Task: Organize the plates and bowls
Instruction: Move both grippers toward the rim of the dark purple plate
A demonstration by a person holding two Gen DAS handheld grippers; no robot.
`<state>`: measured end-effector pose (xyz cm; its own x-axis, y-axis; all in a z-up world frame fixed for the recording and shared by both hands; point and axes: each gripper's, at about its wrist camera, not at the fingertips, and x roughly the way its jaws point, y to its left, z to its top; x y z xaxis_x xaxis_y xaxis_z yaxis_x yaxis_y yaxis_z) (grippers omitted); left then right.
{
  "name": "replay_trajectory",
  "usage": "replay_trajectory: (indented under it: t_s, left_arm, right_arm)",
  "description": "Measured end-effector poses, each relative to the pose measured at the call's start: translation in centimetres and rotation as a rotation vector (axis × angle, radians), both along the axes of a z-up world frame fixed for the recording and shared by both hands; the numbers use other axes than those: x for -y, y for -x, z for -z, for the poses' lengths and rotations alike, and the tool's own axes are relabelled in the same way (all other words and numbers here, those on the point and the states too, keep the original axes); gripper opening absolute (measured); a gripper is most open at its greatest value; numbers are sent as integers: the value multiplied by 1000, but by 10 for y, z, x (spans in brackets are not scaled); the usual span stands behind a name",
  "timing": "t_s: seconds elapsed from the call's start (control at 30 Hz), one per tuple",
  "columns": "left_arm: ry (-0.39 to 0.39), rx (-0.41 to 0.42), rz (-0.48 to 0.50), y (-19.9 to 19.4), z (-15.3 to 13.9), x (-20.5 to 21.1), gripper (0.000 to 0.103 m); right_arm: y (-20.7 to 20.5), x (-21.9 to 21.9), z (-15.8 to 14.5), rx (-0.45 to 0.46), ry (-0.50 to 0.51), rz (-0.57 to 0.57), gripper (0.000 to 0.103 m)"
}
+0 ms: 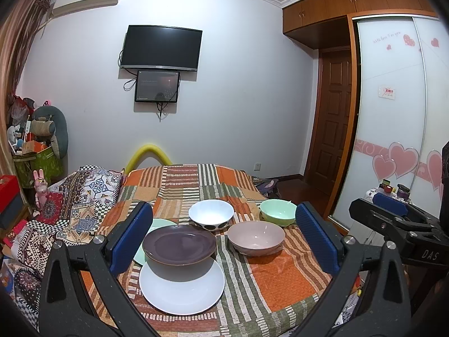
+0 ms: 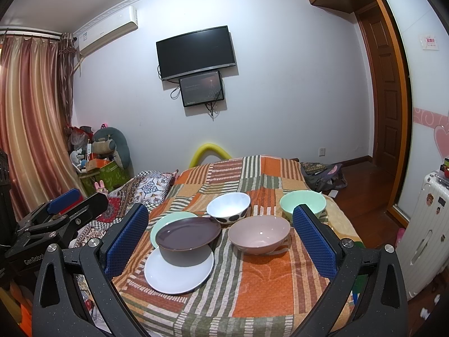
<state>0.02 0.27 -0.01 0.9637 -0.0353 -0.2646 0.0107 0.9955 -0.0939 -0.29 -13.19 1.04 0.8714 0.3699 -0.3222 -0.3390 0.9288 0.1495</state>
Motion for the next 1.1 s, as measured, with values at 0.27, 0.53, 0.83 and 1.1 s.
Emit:
replay_trajectory:
  t_s: [0.27,0.53,0.83,1.1]
  left_arm:
    - [-7,-45,-4,-11,7,-2,103]
    - [-22,-142,-55,-36,34,-17,103]
    - [-12,-236,-124,-70,73,-61,103]
    - [45,-315,-178,-102,102,-117,102]
  right_arm:
    - [-6,-6,6,-26,5,-10,102]
    - [-27,-15,34,-127,22,-22,102]
    - [-62,-30,65,-272,61,-47,81]
    - [-95,-58,85,-349,122,-68,67]
